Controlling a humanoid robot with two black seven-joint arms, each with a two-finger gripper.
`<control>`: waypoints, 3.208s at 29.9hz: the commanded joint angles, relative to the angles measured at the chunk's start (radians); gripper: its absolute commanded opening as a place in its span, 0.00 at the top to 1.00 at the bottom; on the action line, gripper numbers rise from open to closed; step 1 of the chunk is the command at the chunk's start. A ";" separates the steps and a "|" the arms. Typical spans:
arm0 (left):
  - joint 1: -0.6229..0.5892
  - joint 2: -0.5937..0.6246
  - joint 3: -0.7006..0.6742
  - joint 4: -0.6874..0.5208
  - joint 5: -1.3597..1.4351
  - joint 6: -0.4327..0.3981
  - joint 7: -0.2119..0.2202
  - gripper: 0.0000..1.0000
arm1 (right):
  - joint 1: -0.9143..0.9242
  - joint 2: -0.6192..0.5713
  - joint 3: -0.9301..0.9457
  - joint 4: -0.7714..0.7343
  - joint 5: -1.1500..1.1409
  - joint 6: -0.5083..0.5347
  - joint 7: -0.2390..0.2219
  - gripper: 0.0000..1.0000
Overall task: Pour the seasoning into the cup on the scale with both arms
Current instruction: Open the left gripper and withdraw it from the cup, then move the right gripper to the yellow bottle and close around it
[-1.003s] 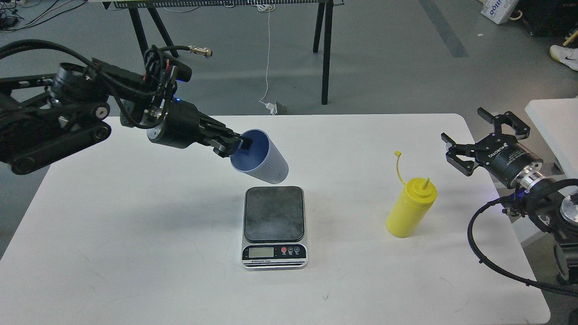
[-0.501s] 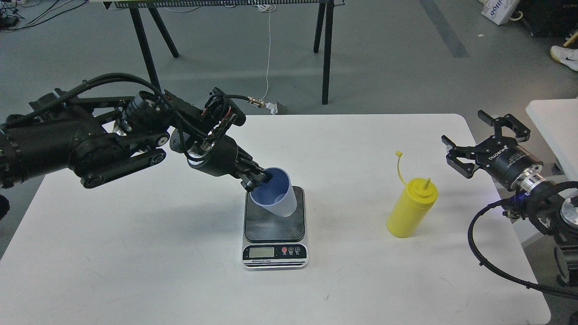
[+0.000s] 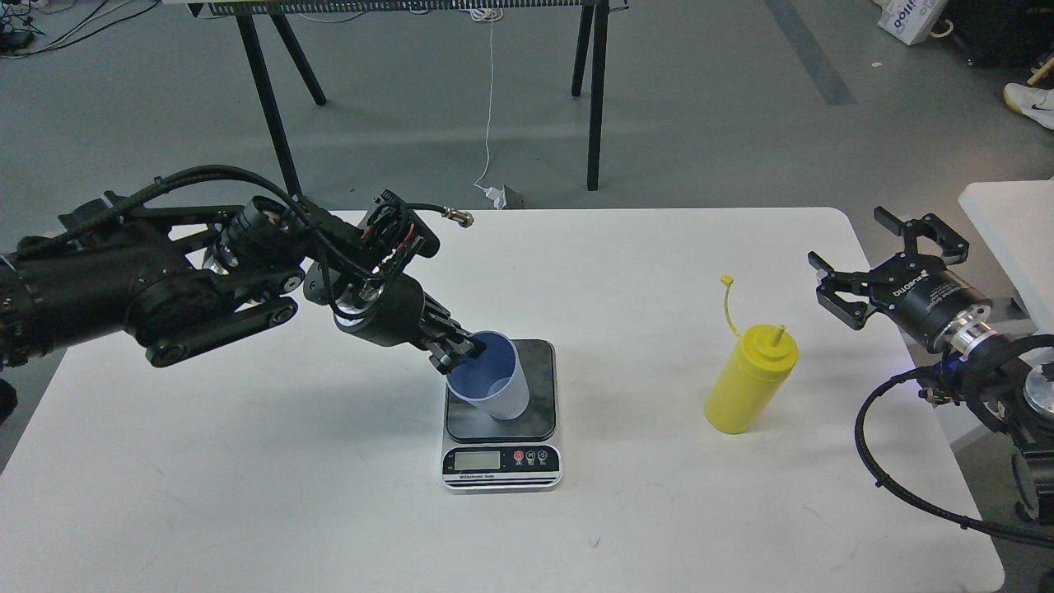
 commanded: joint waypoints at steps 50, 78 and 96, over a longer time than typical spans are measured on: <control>-0.017 0.143 -0.162 0.208 -0.625 0.000 0.000 0.01 | -0.431 0.001 -0.121 0.269 0.141 0.000 0.000 0.02; 0.003 0.152 -0.162 0.207 -0.622 0.000 0.000 0.01 | -0.269 0.147 -0.194 0.087 0.067 0.000 0.000 0.02; 0.023 0.161 -0.163 0.207 -0.631 0.000 0.000 0.01 | -0.178 0.198 -0.187 0.041 -0.009 0.000 0.000 0.99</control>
